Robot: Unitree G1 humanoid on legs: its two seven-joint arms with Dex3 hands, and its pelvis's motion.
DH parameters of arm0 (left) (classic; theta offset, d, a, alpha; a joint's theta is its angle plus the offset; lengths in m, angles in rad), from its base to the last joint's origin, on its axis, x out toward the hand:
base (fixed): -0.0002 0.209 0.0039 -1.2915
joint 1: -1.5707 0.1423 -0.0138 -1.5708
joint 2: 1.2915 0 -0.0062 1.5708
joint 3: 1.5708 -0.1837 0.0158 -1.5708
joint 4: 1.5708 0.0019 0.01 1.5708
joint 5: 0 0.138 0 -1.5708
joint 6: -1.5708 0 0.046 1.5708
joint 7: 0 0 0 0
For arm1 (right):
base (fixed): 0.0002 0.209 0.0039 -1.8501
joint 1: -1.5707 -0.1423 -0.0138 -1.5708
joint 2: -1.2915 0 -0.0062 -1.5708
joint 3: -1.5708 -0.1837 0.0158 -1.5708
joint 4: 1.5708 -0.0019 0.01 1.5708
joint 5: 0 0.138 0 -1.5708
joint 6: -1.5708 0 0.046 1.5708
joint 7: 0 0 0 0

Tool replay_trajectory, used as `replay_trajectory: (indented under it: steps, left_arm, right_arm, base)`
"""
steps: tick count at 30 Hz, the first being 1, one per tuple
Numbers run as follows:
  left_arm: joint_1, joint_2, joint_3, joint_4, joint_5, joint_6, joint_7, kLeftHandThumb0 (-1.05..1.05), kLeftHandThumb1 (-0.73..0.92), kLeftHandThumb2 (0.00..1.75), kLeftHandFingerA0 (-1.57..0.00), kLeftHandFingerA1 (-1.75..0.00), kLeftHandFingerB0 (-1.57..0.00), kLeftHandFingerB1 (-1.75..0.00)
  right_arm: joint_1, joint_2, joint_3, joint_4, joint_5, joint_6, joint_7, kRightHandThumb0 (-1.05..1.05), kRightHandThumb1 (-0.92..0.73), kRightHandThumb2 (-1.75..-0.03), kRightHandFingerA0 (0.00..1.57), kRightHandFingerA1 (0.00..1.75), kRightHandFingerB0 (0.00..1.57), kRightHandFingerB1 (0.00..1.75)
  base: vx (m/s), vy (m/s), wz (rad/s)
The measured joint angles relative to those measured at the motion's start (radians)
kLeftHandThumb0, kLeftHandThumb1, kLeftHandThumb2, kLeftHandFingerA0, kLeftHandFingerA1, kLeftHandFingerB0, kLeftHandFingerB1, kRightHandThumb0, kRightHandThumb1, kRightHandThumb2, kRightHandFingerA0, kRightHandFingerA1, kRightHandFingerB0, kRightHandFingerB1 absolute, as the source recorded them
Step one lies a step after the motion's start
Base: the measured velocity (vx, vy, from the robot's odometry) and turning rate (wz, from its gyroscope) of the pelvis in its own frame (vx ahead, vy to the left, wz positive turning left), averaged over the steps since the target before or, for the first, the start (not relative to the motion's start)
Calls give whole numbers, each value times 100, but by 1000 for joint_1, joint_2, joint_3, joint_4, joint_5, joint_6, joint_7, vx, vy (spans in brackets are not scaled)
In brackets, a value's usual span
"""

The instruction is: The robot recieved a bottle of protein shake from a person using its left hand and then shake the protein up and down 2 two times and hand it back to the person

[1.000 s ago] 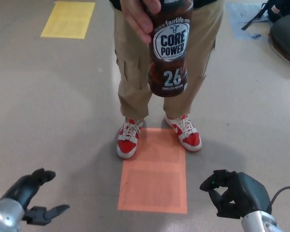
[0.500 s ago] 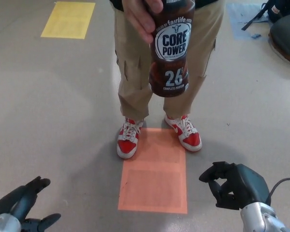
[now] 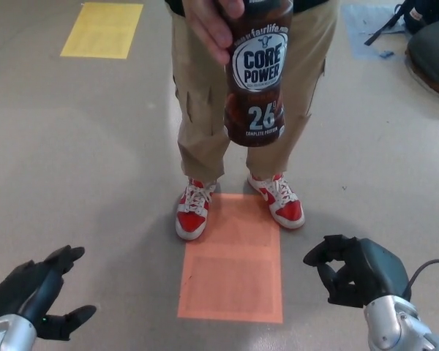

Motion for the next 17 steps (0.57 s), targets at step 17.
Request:
replay_trajectory:
  steps: [17]
  left_arm:
    - [-9, -65, 174, 49, 3, -114, 61, -44, 47, 66, -38, -44, -14, -35]
  right_arm:
    - [-9, -1, -4, 0, 0, 9, 5, -41, -62, -96, 89, 76, 88, 57]
  base:
    - [0, 0, 0]
